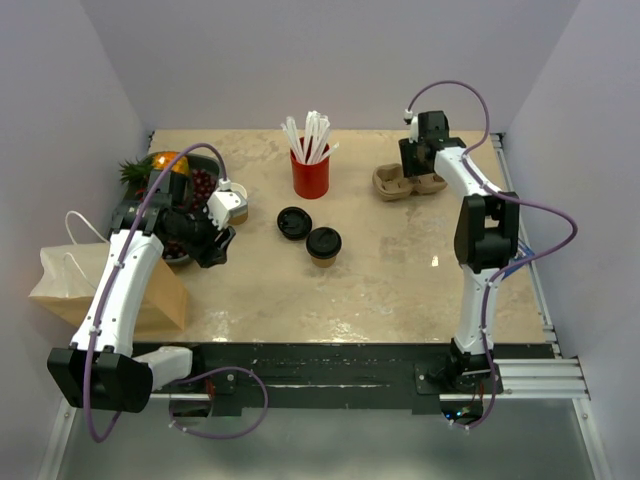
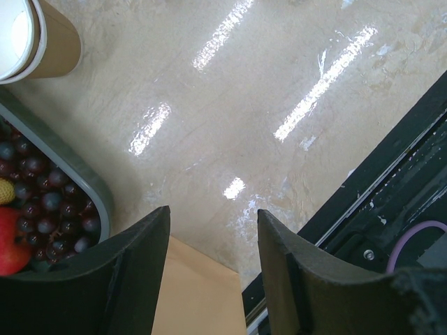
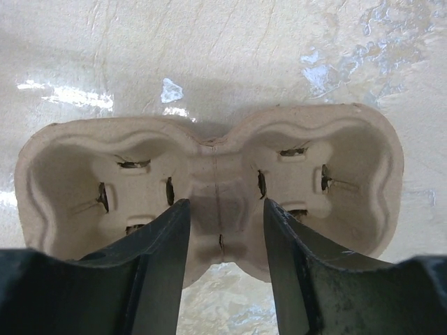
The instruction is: Pack the takeout coffee
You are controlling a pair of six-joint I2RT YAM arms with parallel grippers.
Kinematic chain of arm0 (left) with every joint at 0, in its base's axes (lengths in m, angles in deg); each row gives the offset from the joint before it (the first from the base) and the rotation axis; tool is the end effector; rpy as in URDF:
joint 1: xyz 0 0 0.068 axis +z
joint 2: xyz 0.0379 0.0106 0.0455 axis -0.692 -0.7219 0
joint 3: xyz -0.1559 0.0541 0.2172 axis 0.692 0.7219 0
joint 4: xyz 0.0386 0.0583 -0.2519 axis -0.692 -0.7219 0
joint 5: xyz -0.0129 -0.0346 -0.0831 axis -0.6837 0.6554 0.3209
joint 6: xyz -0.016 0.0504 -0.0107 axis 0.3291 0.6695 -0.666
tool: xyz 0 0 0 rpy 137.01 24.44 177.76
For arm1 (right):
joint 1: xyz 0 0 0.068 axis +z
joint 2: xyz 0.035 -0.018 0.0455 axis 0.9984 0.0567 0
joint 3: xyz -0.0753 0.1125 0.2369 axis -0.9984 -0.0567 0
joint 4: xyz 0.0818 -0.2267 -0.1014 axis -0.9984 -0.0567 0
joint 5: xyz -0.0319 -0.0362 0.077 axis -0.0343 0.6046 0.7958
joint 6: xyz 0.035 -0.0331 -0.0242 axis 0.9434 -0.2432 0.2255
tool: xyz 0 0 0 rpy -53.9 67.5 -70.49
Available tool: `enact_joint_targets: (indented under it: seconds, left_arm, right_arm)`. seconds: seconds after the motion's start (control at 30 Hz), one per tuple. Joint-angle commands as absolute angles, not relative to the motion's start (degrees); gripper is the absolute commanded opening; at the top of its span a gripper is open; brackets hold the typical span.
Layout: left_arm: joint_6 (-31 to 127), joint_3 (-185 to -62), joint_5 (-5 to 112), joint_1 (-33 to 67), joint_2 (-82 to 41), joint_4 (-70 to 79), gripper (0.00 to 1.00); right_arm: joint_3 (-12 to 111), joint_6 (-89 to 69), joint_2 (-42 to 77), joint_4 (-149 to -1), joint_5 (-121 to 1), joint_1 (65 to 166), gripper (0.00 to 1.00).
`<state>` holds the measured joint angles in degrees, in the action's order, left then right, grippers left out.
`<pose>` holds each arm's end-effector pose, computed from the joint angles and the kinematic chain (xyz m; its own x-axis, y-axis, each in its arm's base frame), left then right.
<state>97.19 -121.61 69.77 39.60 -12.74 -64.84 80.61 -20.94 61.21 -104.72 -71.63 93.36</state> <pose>0.2079 -0.0301 0.3319 -0.5606 0.6033 -0.5673 0.7468 0.6644 -0.0314 0.4931 0.0550 0.2294 -0.7313 -0.1586 -0.6634 -0.1285 0.9872 -0.0943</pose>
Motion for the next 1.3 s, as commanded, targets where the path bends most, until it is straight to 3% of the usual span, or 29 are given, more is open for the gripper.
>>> enact_joint_targets:
  seconds: [0.0,0.37,0.7,0.97,1.07,1.27]
  left_arm:
    - [96.5,-121.4,71.2,39.9,-12.1,-64.0,0.57]
    - [96.5,-121.7,71.0,39.9,-12.6,-63.9,0.57]
    - [96.5,-121.6,70.9,39.9,-12.5,-64.0,0.57]
    - [96.5,-121.5,71.2,39.9,-12.3,-64.1,0.57]
    - [96.5,-121.4,71.2,39.9,-12.0,-64.1,0.57]
    - [96.5,-120.9,71.1,39.9,-11.3,-64.4,0.57]
  right_arm:
    - [83.5,-21.5,62.1,-104.9,-72.0,92.8,0.52]
    - [84.2,-20.9,63.1,-105.2,-70.2,92.3,0.46]
    - [84.3,-20.4,63.6,-105.6,-69.8,92.0,0.51]
    - [84.2,-20.3,63.2,-105.7,-69.0,92.0,0.45]
    - [84.2,-20.1,63.3,-105.8,-68.6,91.9,0.41]
    - [83.9,-20.3,62.6,-105.9,-66.9,91.7,0.2]
